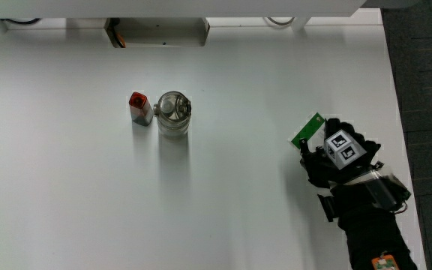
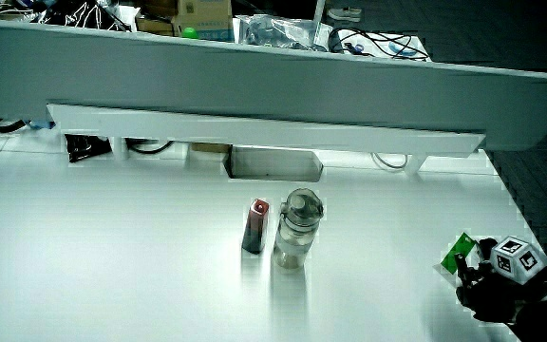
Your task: Place medicine
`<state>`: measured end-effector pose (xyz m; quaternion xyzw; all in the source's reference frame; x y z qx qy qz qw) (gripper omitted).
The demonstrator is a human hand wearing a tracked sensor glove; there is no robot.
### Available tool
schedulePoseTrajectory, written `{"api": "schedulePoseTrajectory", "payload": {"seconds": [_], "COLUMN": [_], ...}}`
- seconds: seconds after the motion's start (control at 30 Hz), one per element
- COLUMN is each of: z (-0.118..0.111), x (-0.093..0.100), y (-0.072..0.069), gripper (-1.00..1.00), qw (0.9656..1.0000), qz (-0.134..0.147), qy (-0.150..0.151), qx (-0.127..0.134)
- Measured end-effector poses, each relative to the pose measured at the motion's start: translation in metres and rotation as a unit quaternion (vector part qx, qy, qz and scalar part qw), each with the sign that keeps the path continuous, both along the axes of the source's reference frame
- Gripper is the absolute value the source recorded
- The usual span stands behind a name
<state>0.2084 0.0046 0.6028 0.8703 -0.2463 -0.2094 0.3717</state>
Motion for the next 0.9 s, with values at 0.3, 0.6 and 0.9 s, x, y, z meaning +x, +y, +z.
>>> {"api": "schedulePoseTrajectory", "payload": {"seconds": [0.3, 0.6, 0.9], "z": [0.037, 0.044, 0.066], "x": [-0.012, -0.025, -0.017], "y": [0.009, 0.016, 0.032], "gripper": [0.0, 0.0, 0.0], "qw": [0.9982, 0.9947, 0.9893], "qz": [-0.007, -0.032, -0.013], "qy": [0.029, 0.043, 0.079], "qx": [-0.051, -0.088, -0.122]}}
